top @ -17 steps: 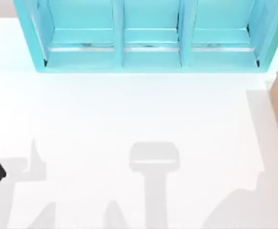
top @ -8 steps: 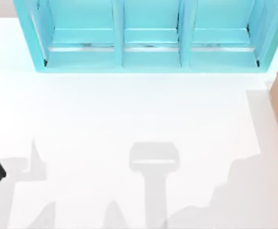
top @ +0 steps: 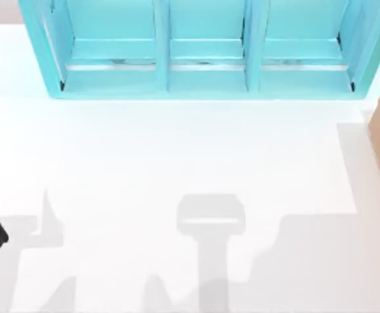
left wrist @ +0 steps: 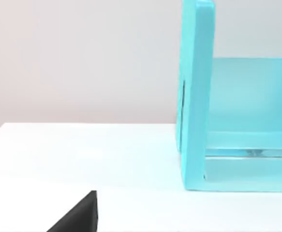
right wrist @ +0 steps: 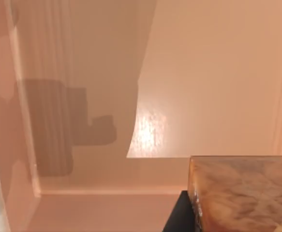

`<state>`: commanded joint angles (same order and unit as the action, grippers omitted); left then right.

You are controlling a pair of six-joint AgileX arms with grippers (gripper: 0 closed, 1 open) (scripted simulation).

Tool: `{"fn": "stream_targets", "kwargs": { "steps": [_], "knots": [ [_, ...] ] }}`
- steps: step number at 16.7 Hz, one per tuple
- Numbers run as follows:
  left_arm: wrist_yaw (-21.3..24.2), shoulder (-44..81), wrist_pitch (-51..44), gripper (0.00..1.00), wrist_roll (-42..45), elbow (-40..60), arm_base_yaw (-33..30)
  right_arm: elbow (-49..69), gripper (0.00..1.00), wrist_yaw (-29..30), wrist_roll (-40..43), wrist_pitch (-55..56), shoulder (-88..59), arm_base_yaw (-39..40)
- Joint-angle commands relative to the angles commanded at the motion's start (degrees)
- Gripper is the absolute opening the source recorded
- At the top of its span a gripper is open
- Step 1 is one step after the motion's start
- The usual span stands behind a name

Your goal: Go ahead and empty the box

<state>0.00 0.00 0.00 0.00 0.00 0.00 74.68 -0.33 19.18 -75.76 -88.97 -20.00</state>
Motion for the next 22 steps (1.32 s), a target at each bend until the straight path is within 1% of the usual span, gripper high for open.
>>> {"fn": "stream_targets", "kwargs": {
  "steps": [3,5,8,16,19,22],
  "knots": [
    [0.00,0.00,0.00,1.00,0.00,0.00,0.00,0.33,0.00,-0.15,-0.86,0.31,-0.58,0.53],
    [0.00,0.00,0.00,1.00,0.00,0.00,0.00,2.25,0.00,-0.27,-3.91,0.96,-2.69,3.65],
    [0.00,0.00,0.00,1.00,0.00,0.00,0.00,6.72,0.00,-0.17,-11.63,2.70,-7.64,11.89],
    [0.00,0.00,0.00,1.00,0.00,0.00,0.00,21.10,0.00,1.32,-37.26,7.24,-26.40,37.11],
    [0.00,0.00,0.00,1.00,0.00,0.00,0.00,25.47,0.00,0.94,-44.04,8.51,-32.63,43.10],
    [0.00,0.00,0.00,1.00,0.00,0.00,0.00,27.65,0.00,0.56,-47.01,9.18,-36.47,46.04]
  ]
}}
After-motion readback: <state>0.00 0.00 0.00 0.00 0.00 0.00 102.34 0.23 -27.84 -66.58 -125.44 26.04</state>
